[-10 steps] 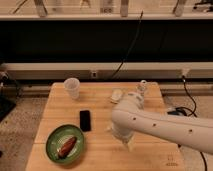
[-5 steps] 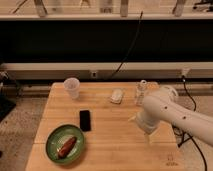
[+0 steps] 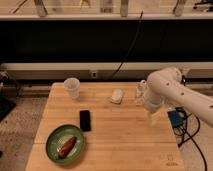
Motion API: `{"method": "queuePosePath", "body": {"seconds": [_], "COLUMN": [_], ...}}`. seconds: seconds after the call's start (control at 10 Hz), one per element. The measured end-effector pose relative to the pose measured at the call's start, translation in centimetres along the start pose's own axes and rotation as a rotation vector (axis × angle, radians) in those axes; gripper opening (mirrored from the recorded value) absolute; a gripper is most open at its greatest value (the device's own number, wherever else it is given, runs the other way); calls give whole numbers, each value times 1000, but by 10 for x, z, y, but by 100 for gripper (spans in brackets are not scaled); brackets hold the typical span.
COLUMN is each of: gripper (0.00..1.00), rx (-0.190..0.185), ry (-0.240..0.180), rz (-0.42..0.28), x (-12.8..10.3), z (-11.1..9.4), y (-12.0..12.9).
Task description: Move the arm in a circular motion
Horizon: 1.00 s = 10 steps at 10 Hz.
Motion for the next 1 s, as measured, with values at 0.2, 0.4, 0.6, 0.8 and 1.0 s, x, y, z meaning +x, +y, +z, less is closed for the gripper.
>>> {"method": "queuePosePath", "body": {"seconds": [0.2,0.4,0.6,0.8,1.0], "gripper": [80,80,80,80,80], "rx": [-8,-16,-22,-33,-48], "ry": [15,30,42,48,48], "rz": [15,8,-18,-72,-136], "x": [-3,-22,-45,-78,-103], "z": [-1,0,2,7,15], "y": [-25,-46,-61,-76,-79]}}
